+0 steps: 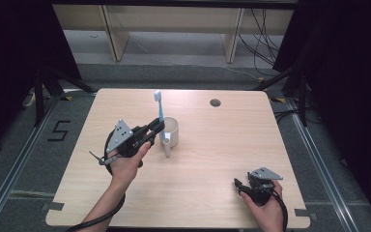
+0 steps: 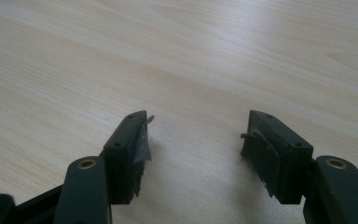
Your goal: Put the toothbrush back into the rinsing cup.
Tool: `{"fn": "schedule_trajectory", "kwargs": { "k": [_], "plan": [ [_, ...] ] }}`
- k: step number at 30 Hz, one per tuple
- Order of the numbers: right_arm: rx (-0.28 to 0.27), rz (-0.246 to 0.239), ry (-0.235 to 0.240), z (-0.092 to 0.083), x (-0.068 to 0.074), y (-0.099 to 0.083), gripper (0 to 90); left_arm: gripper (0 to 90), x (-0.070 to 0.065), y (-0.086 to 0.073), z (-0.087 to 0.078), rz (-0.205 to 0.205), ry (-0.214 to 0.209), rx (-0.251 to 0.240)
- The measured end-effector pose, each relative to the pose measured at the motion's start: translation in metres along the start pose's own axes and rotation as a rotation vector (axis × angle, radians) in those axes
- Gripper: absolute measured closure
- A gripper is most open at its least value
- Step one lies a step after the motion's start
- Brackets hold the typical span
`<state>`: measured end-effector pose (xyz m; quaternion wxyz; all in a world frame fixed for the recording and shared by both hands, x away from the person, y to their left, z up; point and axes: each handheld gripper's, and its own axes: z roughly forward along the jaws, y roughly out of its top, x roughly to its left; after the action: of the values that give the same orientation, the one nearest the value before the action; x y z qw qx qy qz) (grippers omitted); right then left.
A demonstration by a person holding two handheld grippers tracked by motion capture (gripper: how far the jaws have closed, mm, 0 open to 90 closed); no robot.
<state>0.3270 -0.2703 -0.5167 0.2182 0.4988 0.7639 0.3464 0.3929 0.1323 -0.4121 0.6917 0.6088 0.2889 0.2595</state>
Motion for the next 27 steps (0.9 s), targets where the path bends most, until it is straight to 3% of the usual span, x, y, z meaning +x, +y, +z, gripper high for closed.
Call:
{"fn": "schedule_trajectory", "kwargs": {
  "k": [14,27],
  "plan": [
    [0.000,0.003,0.000,0.000,0.000,0.000,40.2,78.3,0.004,-0.014,0.009,0.003,0.050,-0.019],
    [0.000,0.003,0.000,0.000,0.000,0.000,40.2,78.3,0.003,-0.026,0.014,-0.002,0.063,-0.017]
  ]
}}
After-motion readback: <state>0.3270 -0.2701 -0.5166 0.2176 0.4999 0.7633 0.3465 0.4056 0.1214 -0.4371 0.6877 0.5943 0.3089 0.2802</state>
